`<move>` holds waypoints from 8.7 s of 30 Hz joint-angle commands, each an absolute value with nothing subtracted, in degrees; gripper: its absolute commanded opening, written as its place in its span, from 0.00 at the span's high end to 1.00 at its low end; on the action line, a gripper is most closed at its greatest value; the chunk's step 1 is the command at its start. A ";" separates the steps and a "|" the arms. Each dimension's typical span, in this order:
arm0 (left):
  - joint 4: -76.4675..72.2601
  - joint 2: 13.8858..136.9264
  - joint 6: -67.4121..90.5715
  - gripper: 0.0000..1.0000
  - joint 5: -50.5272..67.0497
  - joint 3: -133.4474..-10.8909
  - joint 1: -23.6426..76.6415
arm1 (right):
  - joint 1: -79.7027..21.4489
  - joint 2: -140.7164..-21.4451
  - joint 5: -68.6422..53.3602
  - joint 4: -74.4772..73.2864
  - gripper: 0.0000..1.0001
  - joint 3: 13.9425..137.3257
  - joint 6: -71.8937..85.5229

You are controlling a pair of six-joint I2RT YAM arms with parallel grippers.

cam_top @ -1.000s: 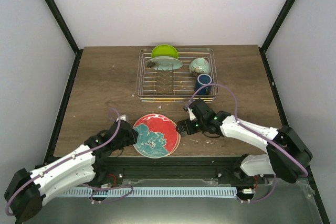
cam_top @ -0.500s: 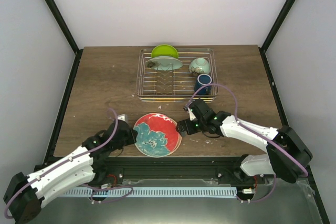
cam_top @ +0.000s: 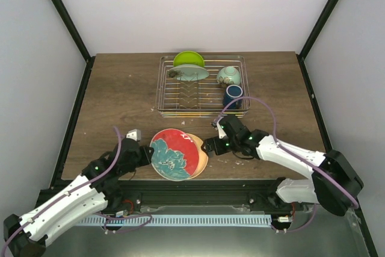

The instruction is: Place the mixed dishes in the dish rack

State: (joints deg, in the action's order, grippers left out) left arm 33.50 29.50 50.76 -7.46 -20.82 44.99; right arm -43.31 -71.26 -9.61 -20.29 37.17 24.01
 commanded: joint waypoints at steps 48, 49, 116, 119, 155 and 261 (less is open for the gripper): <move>4.35 28.56 52.56 1.00 15.49 -21.68 44.86 | -42.63 -63.76 -30.37 -4.59 0.07 28.93 27.37; 3.74 28.73 52.42 1.00 15.67 -21.75 44.85 | -42.63 -63.96 -31.97 -4.01 0.10 28.92 27.09; 33.94 51.39 28.39 0.00 -20.13 -46.68 37.40 | -42.54 -57.23 -3.99 -27.34 0.99 59.57 7.50; 30.17 54.71 24.87 0.00 -16.31 -47.54 34.24 | -42.35 -55.89 2.91 -26.16 0.99 63.28 4.29; 15.61 71.20 2.27 0.00 20.42 -55.06 17.91 | -24.26 -82.85 -27.96 26.31 0.99 66.38 -48.20; 11.50 59.78 38.91 1.00 1.58 -23.24 49.66 | -39.90 -64.54 0.33 -26.36 0.34 45.99 27.11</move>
State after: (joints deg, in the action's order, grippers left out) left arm 12.10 66.32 39.83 0.47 -24.53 49.45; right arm -39.53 -67.22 2.90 -27.83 47.20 25.63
